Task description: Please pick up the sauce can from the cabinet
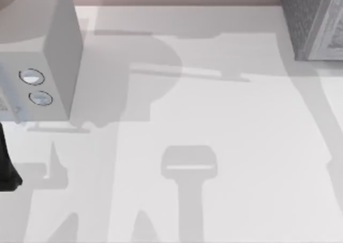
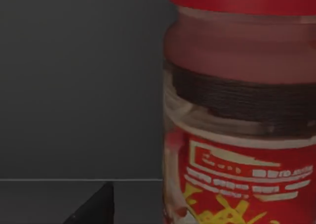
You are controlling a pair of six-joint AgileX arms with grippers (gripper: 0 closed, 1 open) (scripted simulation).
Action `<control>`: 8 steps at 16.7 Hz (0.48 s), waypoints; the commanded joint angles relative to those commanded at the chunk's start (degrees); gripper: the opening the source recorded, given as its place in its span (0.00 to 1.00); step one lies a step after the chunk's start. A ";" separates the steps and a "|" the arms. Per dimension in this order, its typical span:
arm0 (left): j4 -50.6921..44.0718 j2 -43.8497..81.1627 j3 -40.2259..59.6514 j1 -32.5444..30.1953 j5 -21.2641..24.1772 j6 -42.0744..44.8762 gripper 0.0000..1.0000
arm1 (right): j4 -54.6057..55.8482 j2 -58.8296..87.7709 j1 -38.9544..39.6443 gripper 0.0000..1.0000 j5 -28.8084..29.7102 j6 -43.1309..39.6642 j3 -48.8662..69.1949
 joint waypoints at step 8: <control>0.00 0.00 0.00 0.00 0.00 0.00 1.00 | -0.29 2.63 -0.10 1.00 -0.06 0.03 3.04</control>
